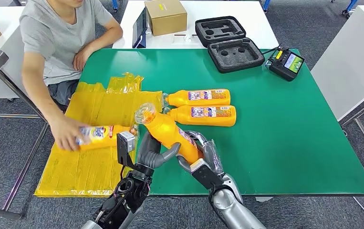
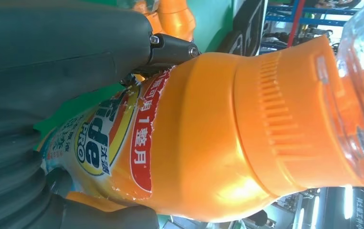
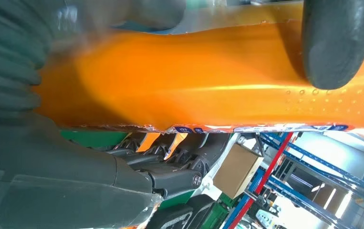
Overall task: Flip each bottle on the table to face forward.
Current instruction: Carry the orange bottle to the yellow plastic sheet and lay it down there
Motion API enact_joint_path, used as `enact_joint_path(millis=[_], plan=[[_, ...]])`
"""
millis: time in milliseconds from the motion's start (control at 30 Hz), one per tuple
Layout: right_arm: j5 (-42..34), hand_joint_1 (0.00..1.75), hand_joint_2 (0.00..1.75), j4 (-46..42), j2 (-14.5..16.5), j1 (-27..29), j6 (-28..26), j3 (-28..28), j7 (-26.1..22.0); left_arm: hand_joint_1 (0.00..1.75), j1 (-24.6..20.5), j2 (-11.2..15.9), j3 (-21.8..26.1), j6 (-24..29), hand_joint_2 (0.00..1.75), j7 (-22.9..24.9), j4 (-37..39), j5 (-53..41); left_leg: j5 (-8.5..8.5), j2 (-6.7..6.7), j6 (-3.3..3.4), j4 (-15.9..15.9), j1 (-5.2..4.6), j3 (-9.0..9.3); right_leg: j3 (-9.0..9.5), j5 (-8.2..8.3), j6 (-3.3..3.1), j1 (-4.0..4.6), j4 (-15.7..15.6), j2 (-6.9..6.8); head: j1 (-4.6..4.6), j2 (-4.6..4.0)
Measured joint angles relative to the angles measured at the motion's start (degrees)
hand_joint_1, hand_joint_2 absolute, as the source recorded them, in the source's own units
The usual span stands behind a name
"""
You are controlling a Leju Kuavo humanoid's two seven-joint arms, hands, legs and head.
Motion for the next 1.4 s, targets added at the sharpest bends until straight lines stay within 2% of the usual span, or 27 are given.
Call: enact_joint_path(millis=[33,100,133,167,367,600,1000,1133,1267,1400], plan=[[-0.03,1.24,1.75,0.08,0.00,-0.10,-0.04,0.04,0.00,1.75,-0.06,0.00,-0.01,0.62,1.75,-0.23,0.00,-0.54,0.00,0.00,0.00,0.00,0.00,0.00,0.00,0.00,0.00,0.00,0.00,0.00,0.00,0.00],[-0.06,0.50,1.75,0.22,0.00,-0.26,-0.13,0.05,0.00,1.75,-0.13,0.01,-0.03,2.37,1.75,-0.55,-0.01,-2.05,0.00,0.00,0.00,0.00,0.00,0.00,0.00,0.00,0.00,0.00,0.00,0.00,0.00,0.00],[-0.06,0.19,1.75,0.30,0.00,-0.34,-0.16,0.07,0.00,1.75,-0.13,0.03,-0.03,3.50,1.75,-0.62,-0.05,-3.09,0.00,0.00,0.00,0.00,0.00,0.00,0.00,0.00,0.00,0.00,0.00,0.00,0.00,0.00],[-0.06,0.01,1.75,0.39,0.01,-0.40,-0.20,0.09,0.00,1.75,-0.14,0.08,-0.03,4.73,1.75,-0.65,-0.18,-4.28,0.00,0.00,0.00,0.00,0.00,0.00,0.00,0.00,0.00,0.00,0.00,0.00,-0.01,0.00],[-0.26,0.00,1.75,0.92,0.01,-0.48,-0.76,0.13,0.01,1.75,-0.48,1.16,0.11,10.46,1.75,-0.81,-2.16,-11.37,0.00,0.00,0.00,0.00,0.01,0.00,0.00,0.00,0.00,0.01,0.01,0.00,0.00,0.00],[-1.02,0.00,1.75,1.14,0.03,-0.42,-0.93,0.12,0.01,1.75,-2.36,4.25,-0.23,14.49,1.75,1.61,-3.81,-22.28,0.01,0.01,-0.01,0.00,0.01,0.01,0.00,0.00,0.00,0.01,0.02,0.00,0.00,0.00],[-1.47,0.00,1.75,1.12,0.46,-0.33,-0.16,0.13,0.00,1.75,-3.98,10.25,-1.18,17.64,1.75,5.39,-6.71,-33.40,0.02,0.01,-0.01,0.00,0.01,0.00,-0.01,0.00,0.00,0.01,0.02,0.01,0.01,0.00],[-2.34,0.00,1.75,1.11,0.52,-0.26,0.46,0.13,0.01,1.75,-5.09,14.13,-1.54,18.27,1.75,9.10,-8.06,-41.21,0.04,0.03,-0.05,0.00,0.04,0.01,-0.02,0.00,-0.01,0.04,0.03,0.02,0.02,0.00],[-3.13,0.00,1.75,0.98,0.52,-0.01,0.91,0.11,0.01,1.75,-8.20,20.14,-2.07,18.97,1.75,16.01,-8.76,-55.74,0.11,0.02,-0.14,0.00,0.11,0.01,-0.04,0.01,-0.01,0.08,0.06,0.02,0.01,0.00],[-3.96,0.00,1.75,0.60,0.45,0.50,1.43,0.03,0.01,1.75,-12.86,26.23,-2.67,13.83,1.75,20.82,-8.80,-64.96,0.13,0.03,-0.18,0.00,0.14,0.01,-0.06,0.01,-0.02,0.11,0.08,0.03,0.02,0.00]])
